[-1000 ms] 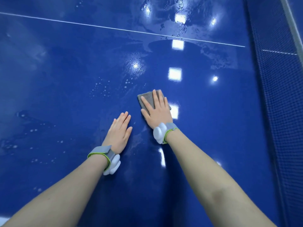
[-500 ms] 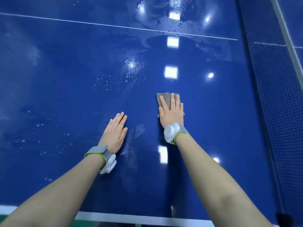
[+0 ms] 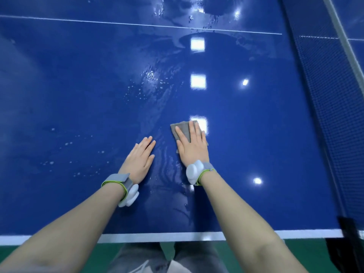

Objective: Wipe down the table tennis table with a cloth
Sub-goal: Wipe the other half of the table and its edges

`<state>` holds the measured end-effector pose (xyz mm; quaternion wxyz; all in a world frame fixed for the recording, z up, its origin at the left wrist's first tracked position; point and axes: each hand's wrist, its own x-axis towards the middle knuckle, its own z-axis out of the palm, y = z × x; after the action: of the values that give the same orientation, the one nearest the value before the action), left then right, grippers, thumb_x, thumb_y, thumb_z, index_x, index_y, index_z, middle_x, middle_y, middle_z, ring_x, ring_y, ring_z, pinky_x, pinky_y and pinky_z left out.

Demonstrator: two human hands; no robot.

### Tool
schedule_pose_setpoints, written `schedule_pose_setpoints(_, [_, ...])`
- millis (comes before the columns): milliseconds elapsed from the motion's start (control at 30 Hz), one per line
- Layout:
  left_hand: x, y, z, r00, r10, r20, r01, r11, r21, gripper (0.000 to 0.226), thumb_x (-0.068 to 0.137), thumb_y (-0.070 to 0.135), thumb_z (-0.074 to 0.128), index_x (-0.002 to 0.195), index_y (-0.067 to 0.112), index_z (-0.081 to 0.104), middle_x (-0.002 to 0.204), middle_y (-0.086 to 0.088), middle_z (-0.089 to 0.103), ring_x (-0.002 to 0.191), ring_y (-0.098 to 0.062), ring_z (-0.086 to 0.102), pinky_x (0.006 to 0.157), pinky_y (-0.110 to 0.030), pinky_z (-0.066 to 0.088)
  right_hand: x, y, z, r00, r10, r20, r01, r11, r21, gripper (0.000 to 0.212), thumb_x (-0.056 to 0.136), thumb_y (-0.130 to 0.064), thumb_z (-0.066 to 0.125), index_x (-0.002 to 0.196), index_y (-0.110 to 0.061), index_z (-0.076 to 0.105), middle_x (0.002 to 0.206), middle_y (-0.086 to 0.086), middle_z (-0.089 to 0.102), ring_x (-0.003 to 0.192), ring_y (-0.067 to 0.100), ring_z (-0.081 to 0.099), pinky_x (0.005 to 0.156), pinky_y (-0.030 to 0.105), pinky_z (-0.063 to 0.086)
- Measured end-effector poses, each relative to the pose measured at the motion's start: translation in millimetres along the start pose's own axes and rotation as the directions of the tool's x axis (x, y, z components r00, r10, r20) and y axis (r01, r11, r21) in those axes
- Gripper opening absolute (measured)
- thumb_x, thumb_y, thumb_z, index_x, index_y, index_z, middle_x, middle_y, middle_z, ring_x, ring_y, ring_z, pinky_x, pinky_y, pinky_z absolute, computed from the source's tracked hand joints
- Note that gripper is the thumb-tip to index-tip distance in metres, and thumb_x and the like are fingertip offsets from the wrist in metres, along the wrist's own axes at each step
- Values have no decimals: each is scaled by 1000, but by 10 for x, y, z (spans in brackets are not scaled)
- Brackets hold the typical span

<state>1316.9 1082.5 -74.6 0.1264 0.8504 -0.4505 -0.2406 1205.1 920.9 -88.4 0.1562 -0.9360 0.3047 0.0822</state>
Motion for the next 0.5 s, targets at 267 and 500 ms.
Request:
schedule_pose_setpoints(267, [-193,-173,-16,1000,18,18,-18,1000,-3,48,102,23,26,147,12,15,156,3,5,144,-10,-2,113,-21,-9,-264,-144,46,948,317,10,-318,948,30,51,103,-38,17,151,-33,-3,158,9,-15,144,27,-19,116,42,-11])
schedule_pose_setpoints(500, [-365,-293,-35,997,63,52,-65,997,32,50,102,23,27,147,10,10,157,1,1,144,-12,-4,111,-21,-10,-620,-921,322,982,182,57,-184,983,26,52,90,-39,26,131,-30,56,141,16,48,131,34,44,101,50,41])
